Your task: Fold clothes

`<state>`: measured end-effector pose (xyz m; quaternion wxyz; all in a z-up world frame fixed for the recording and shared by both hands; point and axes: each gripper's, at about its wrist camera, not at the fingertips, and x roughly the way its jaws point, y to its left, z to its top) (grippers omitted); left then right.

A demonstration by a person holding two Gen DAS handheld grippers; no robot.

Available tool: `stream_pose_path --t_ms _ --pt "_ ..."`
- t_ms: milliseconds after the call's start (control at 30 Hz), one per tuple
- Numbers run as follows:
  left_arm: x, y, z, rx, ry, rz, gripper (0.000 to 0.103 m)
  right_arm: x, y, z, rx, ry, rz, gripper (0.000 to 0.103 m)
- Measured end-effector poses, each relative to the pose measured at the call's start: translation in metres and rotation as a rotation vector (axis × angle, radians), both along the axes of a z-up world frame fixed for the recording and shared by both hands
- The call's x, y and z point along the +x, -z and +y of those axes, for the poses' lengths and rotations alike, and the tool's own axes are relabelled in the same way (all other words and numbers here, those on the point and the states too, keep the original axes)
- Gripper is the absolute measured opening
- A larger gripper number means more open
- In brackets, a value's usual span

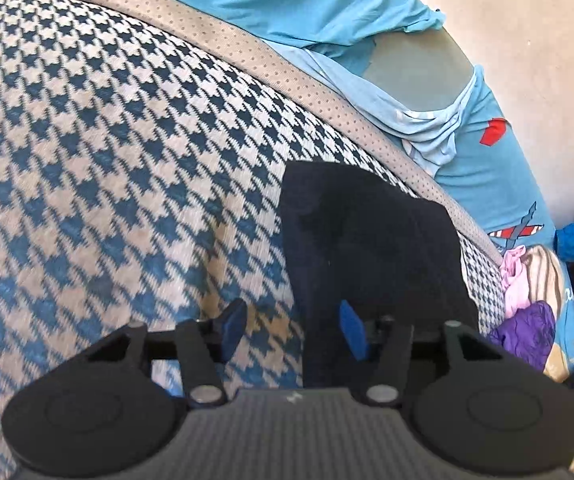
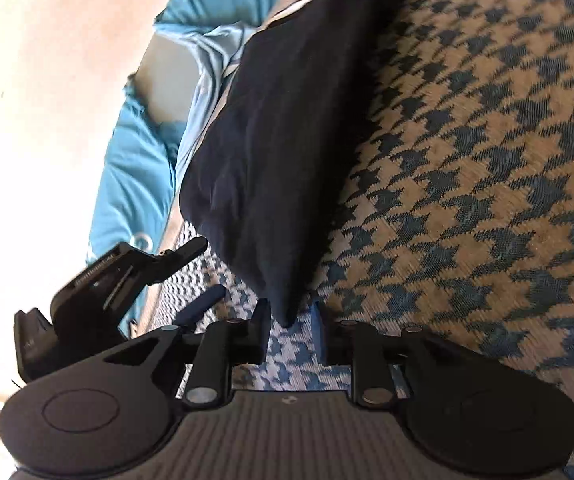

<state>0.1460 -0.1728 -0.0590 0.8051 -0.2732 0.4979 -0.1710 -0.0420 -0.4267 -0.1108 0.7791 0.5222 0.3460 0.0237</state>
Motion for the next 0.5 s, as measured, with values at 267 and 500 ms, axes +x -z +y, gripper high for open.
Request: stream_pose_path --t_ms 267,500 --pt "0.022 0.002 -0.011 -0.015 0.015 -0.022 0.067 0.016 0.004 0.006 0.021 0.047 -0.013 0.023" --pt "0.038 0.005 -0.02 -0.023 0.03 -0.041 0.072 0.025 0.006 0.009 0.015 0.053 -0.023 0.023"
